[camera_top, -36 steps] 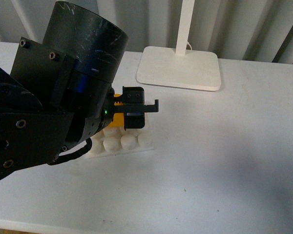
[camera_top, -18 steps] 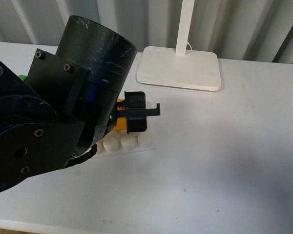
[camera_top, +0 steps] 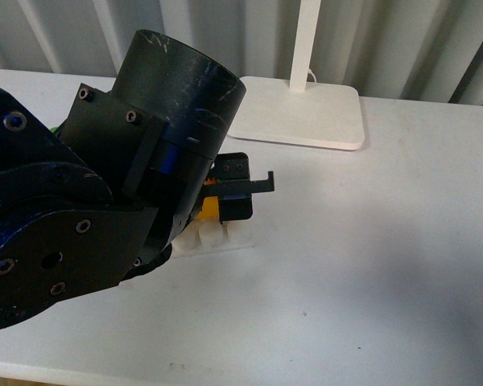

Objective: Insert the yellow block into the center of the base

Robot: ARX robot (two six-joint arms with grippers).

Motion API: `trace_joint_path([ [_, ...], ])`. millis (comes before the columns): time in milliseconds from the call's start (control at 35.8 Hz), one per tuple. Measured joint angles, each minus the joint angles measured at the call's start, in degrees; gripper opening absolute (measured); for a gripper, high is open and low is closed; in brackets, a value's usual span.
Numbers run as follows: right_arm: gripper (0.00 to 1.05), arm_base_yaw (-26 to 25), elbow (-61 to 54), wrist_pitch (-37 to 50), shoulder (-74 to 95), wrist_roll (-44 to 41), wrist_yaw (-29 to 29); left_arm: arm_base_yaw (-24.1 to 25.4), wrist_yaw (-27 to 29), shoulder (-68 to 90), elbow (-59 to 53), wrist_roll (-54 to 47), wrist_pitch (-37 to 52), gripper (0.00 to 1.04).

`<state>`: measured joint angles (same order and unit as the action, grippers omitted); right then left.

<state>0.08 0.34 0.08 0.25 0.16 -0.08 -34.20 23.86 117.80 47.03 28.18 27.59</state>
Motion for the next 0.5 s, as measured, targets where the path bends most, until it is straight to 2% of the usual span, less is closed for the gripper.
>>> trace_joint_path([
  [502, 0.95, 0.0, 0.0, 0.0, 0.0, 0.0, 0.0, -1.8, 2.1, 3.3, -0.3, 1.1, 3.2, 0.66],
])
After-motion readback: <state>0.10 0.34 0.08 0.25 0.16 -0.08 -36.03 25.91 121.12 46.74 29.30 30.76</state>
